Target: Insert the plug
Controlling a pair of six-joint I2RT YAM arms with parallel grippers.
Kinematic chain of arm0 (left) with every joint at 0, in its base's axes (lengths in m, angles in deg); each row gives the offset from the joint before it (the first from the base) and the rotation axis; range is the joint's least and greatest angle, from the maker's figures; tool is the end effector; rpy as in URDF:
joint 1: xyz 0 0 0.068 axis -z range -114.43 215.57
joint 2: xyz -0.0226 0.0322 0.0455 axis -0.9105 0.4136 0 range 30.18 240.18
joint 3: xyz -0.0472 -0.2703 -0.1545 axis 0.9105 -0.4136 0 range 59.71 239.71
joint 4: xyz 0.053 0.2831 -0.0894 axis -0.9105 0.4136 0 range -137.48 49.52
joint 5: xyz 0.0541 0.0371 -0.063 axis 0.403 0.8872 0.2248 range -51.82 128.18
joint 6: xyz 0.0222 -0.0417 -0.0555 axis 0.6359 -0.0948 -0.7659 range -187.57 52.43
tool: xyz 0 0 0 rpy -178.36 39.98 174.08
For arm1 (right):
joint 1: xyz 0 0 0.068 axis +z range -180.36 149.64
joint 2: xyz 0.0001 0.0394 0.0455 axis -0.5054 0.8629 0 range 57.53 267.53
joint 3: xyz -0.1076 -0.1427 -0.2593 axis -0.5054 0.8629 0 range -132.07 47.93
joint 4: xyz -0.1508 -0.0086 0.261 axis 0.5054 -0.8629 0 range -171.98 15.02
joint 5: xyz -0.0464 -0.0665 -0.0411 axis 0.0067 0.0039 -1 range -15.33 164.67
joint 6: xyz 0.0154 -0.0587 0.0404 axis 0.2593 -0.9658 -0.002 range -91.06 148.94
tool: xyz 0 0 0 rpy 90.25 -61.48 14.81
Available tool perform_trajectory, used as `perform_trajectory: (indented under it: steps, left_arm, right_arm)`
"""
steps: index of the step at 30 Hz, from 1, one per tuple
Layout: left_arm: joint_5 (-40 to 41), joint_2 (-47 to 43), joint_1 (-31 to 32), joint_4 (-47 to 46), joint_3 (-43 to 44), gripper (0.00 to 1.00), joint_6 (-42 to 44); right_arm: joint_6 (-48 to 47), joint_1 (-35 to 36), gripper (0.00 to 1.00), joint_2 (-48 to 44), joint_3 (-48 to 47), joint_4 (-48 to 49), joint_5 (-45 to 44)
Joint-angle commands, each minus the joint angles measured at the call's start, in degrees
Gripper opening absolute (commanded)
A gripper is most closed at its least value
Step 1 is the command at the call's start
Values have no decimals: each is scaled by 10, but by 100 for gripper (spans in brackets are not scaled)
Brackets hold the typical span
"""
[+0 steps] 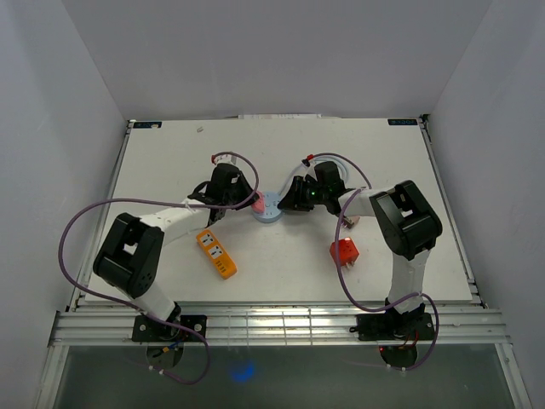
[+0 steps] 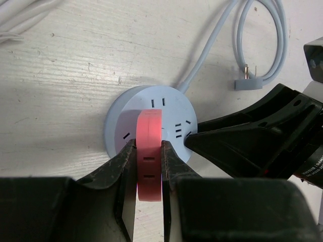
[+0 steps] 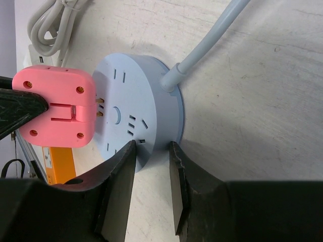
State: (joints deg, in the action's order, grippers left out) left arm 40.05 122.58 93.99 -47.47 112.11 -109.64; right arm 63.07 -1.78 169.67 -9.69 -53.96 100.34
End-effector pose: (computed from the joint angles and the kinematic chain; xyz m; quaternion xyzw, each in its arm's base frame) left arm 0.3480 -0.1861 0.1953 -0.1145 0.8990 -0.2317 0.3535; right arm 0.3902 0.2426 0.1280 -0.0635 0.8630 0.4072 0.2924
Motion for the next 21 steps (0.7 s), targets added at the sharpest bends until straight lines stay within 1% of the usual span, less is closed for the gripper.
perform_trajectory:
  steps: [1, 7, 18, 21]
  left_arm:
    - [8, 11, -14, 59, -48, 0, 10]
    - [-13, 41, -30, 82, -35, 0, 12]
    - [-6, 60, -32, 86, -37, 0, 16]
    - [6, 66, -33, 103, -30, 0, 19]
  right_arm:
    - [-24, 3, 36, 34, 7, -75, -40]
    - [-27, 4, 36, 33, 6, -77, -44]
    - [-29, 4, 36, 29, 6, -78, -47]
    - [-29, 4, 36, 28, 5, -81, -48]
